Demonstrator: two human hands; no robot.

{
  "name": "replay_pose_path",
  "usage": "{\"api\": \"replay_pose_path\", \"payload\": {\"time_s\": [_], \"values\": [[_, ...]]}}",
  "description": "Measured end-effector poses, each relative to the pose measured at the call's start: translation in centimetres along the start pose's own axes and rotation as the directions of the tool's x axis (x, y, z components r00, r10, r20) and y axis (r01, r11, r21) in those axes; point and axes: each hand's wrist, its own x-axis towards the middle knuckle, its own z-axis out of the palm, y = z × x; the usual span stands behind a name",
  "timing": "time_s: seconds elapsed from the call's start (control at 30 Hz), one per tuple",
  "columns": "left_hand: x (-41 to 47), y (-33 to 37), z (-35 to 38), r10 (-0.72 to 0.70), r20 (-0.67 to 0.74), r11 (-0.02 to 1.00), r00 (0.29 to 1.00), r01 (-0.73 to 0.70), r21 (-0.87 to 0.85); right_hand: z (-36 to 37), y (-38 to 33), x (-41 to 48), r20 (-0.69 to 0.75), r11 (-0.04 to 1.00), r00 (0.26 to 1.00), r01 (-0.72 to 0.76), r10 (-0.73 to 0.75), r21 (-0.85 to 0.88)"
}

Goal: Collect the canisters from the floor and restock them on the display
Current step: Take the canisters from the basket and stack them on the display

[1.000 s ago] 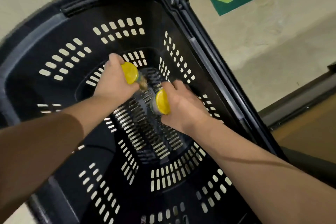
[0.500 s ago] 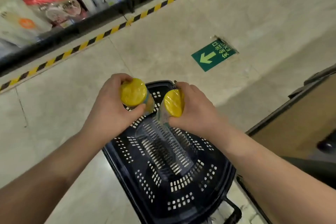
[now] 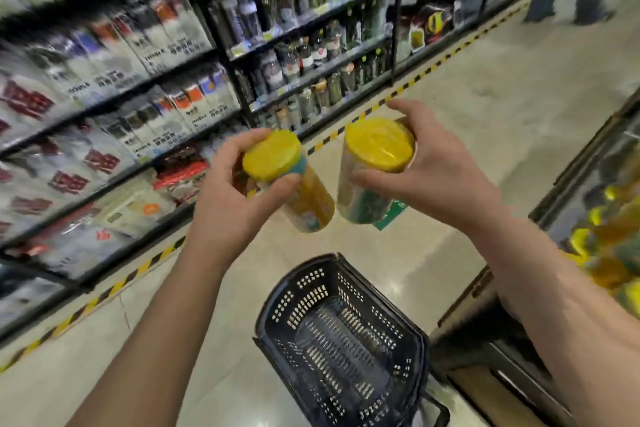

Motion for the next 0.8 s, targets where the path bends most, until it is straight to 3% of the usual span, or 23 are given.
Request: {"api": "replay_pose_path", "payload": {"time_s": [0.2,0.4,0.6,0.8], "values": [[0.0,8.2,0.2,0.152,0.046,0.987,0.987,-0.149,-0.061,-7.2,-4.8,-1.8,-0.093,0.998,0.995,0.051,-0.048,0.030],[-0.3,10.4,2.6,0.182,0.157,0.983,0.971,-0.178,-0.037,-9.9,-3.8,-4.8,-0.204,0.989,0.979,0.056,-0.028,0.135],[-0.8,12.4,6.4,0.187,0.270,0.980,0.945,-0.162,-0.111,-13.0,-3.2,-8.8,-0.318,0.995,0.945,-0.054,0.077,0.078],[-2.0,13.6,11.8,0.265,0.436,0.958,0.860,-0.186,-0.216,-15.2,-2.5,-15.0,-0.533,0.971,0.820,-0.241,0.208,0.009]]}}
